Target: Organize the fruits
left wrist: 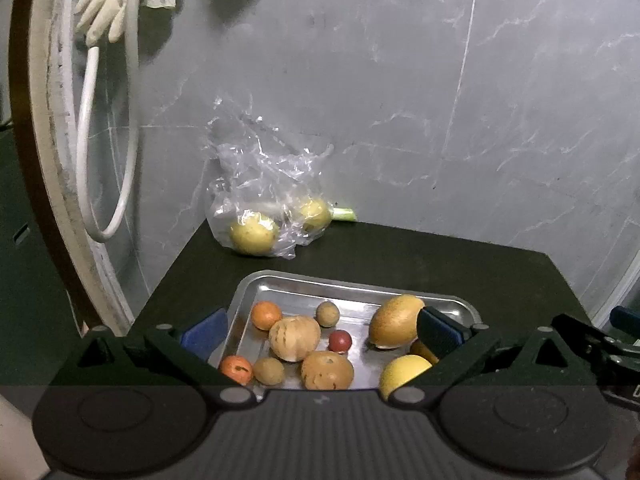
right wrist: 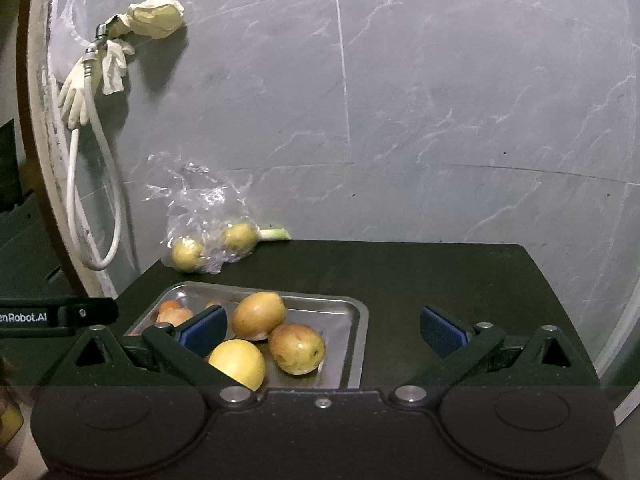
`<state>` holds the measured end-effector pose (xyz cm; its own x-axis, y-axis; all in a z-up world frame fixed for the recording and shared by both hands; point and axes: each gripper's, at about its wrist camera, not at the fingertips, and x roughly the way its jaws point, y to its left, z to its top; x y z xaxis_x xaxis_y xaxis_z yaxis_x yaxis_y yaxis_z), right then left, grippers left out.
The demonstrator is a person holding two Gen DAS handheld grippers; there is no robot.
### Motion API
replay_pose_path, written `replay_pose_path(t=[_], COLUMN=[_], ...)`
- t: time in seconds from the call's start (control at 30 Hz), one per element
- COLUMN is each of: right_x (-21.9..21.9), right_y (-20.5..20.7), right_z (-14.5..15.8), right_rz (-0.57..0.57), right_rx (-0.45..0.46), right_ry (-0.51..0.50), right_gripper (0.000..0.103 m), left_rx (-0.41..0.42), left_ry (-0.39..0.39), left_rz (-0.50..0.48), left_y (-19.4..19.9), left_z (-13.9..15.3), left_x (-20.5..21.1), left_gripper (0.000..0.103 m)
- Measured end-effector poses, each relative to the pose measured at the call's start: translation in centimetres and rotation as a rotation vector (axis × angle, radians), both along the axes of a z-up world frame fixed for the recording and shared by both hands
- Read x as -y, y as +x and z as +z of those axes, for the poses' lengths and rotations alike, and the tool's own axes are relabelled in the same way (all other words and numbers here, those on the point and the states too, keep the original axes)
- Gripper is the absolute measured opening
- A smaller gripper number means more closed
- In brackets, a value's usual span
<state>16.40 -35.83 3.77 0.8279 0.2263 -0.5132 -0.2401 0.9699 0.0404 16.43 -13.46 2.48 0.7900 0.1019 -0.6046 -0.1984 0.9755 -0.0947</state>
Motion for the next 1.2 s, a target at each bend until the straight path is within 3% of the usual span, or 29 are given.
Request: replay_pose_path(t=[0.27, 0.67, 1.2], right_x=[-2.0, -6.3, -9.7], right_y=[-0.4, -1.9, -6.2], right_z=[0.1, 0.2, -0.4], right_rz=[0.029, -0.041, -0.133], right_rx=[0.016, 0.015, 0.013], right_ry=[-0.034, -0.030, -0.035], right_gripper=[0.102, 0.102, 0.102], left_rx=[0.015, 0.012, 0.012], left_ry=[0.002, -0.010, -0.003], left_rz=[0.009, 0.050, -0.065], left_y=[-2.4, -4.7, -6.4], left_z=[-0.2, -0.5, -0.8], left_x=[0.7, -1.0, -6.5], left_gripper=[0.102, 0.102, 0.102])
